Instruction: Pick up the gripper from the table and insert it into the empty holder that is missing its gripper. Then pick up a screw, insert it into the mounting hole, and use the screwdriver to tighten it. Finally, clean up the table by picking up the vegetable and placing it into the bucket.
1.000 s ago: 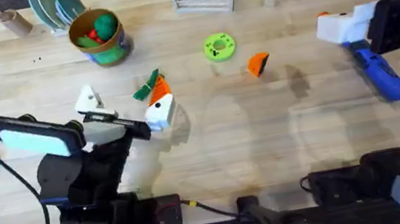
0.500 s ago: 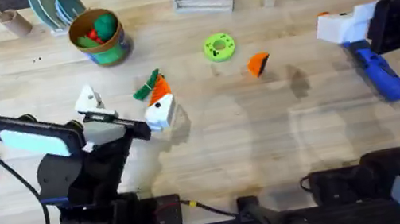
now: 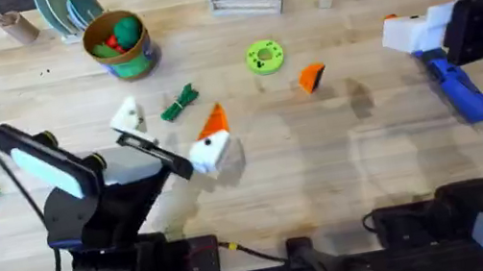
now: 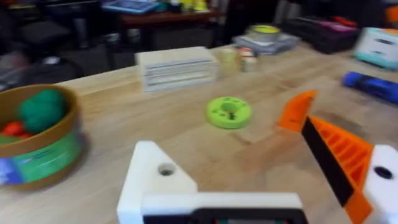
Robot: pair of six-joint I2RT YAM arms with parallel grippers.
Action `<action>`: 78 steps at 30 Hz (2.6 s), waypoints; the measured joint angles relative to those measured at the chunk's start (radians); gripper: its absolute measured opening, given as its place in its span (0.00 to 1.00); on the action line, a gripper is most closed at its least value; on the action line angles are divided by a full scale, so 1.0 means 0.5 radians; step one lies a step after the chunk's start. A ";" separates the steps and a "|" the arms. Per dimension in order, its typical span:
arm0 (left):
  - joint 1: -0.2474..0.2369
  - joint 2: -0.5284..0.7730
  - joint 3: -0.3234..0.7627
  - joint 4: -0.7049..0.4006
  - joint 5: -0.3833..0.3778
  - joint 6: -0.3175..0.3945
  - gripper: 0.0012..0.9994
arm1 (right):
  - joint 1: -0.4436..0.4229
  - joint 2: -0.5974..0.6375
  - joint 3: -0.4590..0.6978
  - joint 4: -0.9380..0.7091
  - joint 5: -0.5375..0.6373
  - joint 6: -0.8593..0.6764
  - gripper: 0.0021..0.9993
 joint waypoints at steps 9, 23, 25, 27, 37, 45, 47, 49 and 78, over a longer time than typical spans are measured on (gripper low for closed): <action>0.000 0.000 0.000 -0.023 0.688 -0.006 0.99 | 0.000 0.000 0.000 0.000 0.000 0.000 0.99; 0.000 0.000 0.000 -0.027 0.877 -0.008 0.99 | 0.000 0.007 0.000 -0.249 -0.021 0.093 0.99; 0.000 0.000 0.000 -0.027 0.879 -0.008 0.99 | 0.004 0.043 0.008 -0.325 -0.068 0.086 0.99; 0.000 0.000 0.000 -0.027 0.883 -0.008 0.99 | 0.033 0.122 0.030 -0.422 -0.108 0.080 0.99; 0.000 0.000 0.000 -0.027 0.930 -0.008 0.99 | 0.485 0.825 0.335 -0.571 -0.044 -0.039 0.99; 0.000 0.000 0.000 -0.027 1.007 -0.008 0.99 | 0.632 1.149 0.397 -0.136 0.158 -0.075 0.99; 0.000 0.000 0.000 -0.027 1.019 -0.008 0.99 | 0.632 1.200 0.398 -0.034 0.157 -0.076 0.99; 0.000 0.000 0.000 -0.027 1.024 -0.008 0.99 | 0.632 1.246 0.401 0.025 0.149 -0.076 0.99; 0.000 0.000 0.000 -0.069 1.033 -0.014 0.99 | 0.645 1.422 0.404 -0.049 0.007 -0.075 0.71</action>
